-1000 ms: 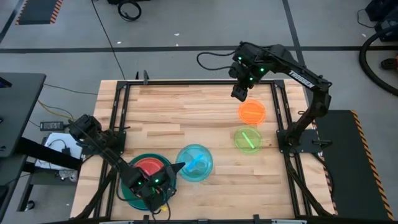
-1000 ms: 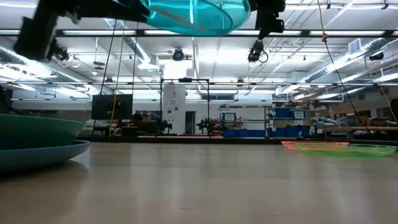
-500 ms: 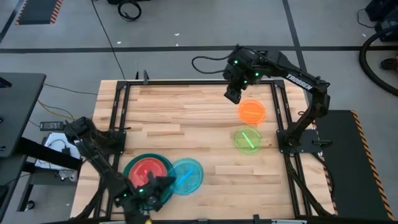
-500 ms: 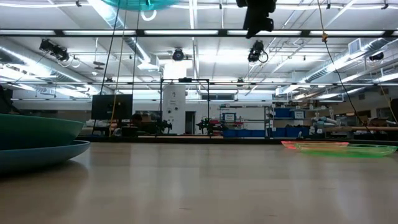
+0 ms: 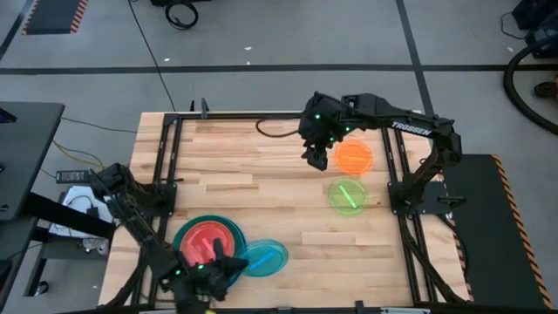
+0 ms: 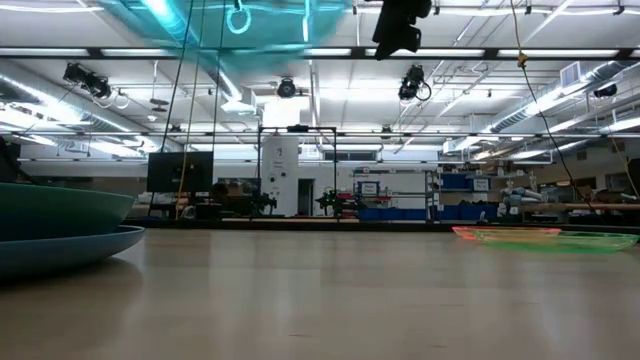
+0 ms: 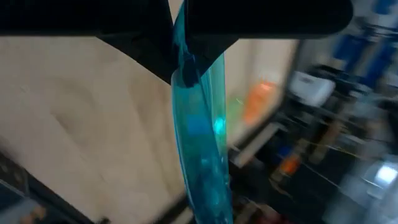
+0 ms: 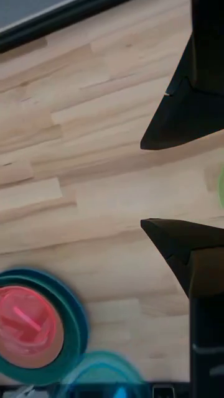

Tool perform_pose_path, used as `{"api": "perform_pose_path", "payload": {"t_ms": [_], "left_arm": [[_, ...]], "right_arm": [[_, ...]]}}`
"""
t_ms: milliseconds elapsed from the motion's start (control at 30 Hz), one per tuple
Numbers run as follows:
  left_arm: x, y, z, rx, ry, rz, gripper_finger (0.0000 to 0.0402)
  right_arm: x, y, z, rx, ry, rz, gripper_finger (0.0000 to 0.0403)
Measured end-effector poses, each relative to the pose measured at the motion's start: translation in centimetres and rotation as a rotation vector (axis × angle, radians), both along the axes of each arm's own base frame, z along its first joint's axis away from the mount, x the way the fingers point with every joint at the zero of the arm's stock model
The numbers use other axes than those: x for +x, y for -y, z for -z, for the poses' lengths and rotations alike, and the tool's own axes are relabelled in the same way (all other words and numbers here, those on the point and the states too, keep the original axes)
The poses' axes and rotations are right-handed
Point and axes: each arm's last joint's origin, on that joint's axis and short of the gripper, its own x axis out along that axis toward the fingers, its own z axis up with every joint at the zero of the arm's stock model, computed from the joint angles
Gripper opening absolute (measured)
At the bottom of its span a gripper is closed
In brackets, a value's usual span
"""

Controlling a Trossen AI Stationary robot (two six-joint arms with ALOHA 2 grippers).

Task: Stack plastic plates
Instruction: Stack the light blue plate on top of the pink plate

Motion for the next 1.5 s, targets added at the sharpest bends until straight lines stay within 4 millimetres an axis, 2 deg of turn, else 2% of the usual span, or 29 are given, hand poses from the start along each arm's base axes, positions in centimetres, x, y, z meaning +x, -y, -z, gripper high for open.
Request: {"api": "perform_pose_path", "payload": {"t_ms": [200,400,533,733,933,1200,1333,1500], "left_arm": [[1.9,-2.6,0.8,-0.072,-0.220,-0.029,0.0025],[2.3,-4.1,-2.4,-0.056,-0.379,-0.164,0.0025],[1.7,-4.4,-4.0,-0.142,-0.502,-0.210,0.0025],[0.0,-3.6,-3.8,-0.397,-0.716,-0.290,0.0025],[-2.6,-2.2,-3.9,-0.432,-0.758,-0.353,0.0025],[-4.9,-2.2,-4.9,-0.387,-0.770,-0.467,0.0025],[-5.2,-2.2,-4.7,-0.348,-0.778,-0.473,0.0025],[-5.2,-2.4,-3.7,-0.208,-0.783,-0.524,0.0024]], "right_arm": [[0.1,-0.9,0.3,-0.059,-0.036,0.003,0.0201],[0.0,-0.9,0.3,-0.109,-0.051,0.033,0.0201],[-0.3,-0.7,0.5,-0.178,-0.100,0.105,0.0201],[-0.5,-0.9,1.0,-0.286,-0.155,0.225,0.0201],[0.1,-2.1,2.4,-0.310,-0.166,0.199,0.0201],[0.5,-2.5,2.6,-0.313,-0.132,0.188,0.0201],[0.6,-2.4,2.6,-0.318,-0.127,0.173,0.0201],[0.6,-2.4,2.6,-0.310,-0.121,0.163,0.0201]]}}
